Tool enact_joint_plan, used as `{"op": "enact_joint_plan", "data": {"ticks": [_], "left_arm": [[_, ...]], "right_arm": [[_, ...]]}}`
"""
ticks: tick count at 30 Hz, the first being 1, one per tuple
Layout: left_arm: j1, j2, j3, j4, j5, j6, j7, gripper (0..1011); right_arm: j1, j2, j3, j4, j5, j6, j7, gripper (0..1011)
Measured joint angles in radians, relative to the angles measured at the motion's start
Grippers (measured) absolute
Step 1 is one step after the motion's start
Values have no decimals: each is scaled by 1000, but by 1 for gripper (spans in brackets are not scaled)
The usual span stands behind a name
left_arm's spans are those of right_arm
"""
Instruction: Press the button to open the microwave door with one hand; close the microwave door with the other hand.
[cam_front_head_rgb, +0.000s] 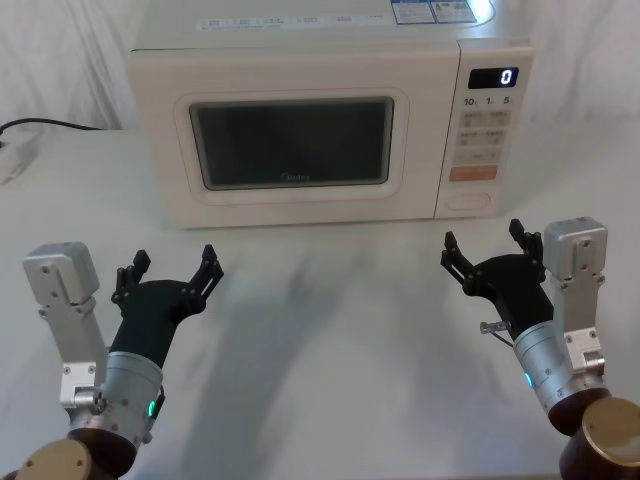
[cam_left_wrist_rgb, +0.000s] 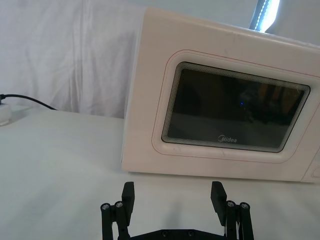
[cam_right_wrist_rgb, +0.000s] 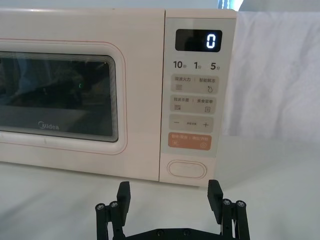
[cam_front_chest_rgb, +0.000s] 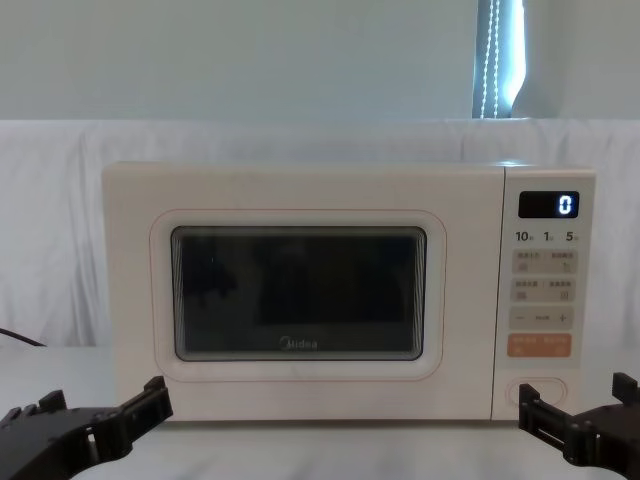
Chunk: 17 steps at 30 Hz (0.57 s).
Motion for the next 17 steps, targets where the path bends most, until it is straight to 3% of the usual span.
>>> {"op": "enact_joint_plan", "data": {"ticks": [17], "left_arm": [[0, 0, 0, 0, 0, 0, 0, 1001]], "right_arm": [[0, 0, 0, 0, 0, 0, 0, 1002]]}}
